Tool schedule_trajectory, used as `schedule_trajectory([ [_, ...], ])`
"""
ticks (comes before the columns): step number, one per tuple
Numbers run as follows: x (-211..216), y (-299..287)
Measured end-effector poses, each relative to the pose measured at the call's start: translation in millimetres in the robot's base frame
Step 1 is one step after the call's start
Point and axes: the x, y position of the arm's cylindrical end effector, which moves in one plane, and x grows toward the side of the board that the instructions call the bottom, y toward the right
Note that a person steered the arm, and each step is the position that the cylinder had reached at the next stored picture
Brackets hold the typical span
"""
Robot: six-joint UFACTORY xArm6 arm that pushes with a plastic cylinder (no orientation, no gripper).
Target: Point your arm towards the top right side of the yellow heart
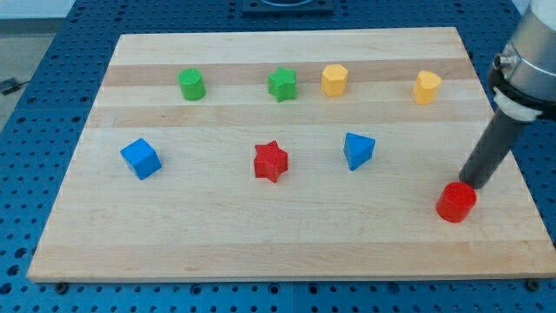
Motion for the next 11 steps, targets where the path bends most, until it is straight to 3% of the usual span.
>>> schedule_trajectory([
  [2,34,-23],
  [3,27,-17],
  [6,-153,83],
  [7,-202,88],
  [8,-222,46],
  [10,-115,-4],
  [11,-94,3],
])
